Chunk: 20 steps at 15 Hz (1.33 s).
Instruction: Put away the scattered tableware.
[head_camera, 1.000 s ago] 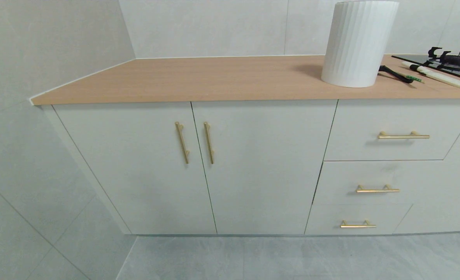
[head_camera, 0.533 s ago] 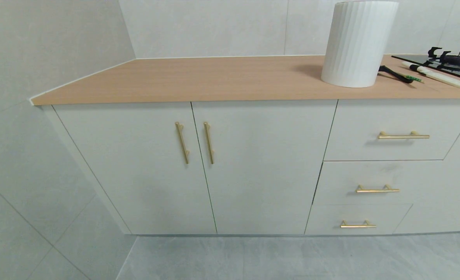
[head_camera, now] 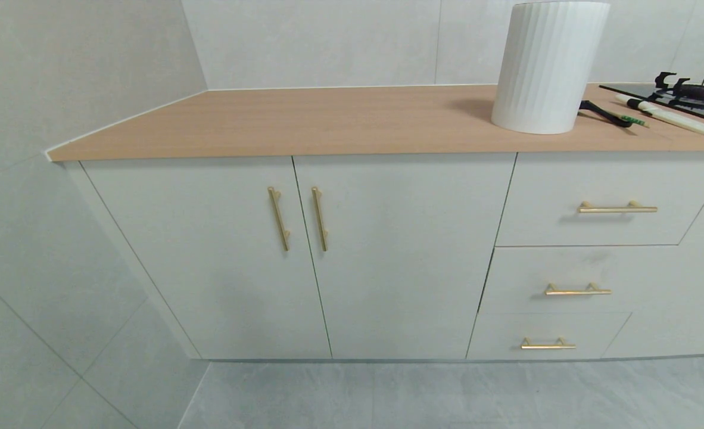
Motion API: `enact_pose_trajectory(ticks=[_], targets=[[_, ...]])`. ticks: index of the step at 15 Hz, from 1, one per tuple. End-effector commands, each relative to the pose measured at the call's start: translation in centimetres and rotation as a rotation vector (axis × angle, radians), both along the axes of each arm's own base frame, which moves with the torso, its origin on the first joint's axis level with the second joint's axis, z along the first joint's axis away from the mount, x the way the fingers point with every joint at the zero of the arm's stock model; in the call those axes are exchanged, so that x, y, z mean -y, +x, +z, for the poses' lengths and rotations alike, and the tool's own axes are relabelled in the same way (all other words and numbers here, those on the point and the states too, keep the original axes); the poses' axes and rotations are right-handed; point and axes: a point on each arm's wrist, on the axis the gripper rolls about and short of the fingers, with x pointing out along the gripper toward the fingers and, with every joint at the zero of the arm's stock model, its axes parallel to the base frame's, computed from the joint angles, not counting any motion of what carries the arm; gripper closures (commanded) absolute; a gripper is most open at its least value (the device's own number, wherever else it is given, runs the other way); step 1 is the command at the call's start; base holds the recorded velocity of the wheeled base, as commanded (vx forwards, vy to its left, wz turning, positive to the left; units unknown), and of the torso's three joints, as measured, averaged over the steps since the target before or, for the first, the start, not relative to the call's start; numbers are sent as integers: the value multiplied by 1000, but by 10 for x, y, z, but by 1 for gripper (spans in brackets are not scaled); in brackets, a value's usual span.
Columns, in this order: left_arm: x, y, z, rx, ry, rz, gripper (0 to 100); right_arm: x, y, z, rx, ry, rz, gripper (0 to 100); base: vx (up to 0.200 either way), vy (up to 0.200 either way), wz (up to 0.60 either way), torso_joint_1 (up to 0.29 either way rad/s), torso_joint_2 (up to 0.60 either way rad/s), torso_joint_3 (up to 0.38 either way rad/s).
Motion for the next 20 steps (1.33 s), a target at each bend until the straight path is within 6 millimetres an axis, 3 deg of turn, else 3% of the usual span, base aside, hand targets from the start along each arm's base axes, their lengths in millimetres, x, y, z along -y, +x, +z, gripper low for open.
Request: enact_pose_trajectory(ticks=[1,14,20], targets=[[0,0,0,0,9,2,0,0,0,0,-2,0,0,0,0,0,0,0,0,0],[0,0,0,2,-61,8,0,0,0,0,-4,0,0,0,0,0,0,0,0,0],[0,0,0,1,-63,8,0,0,0,0,-4,0,0,0,0,-200,0,2,2,2]])
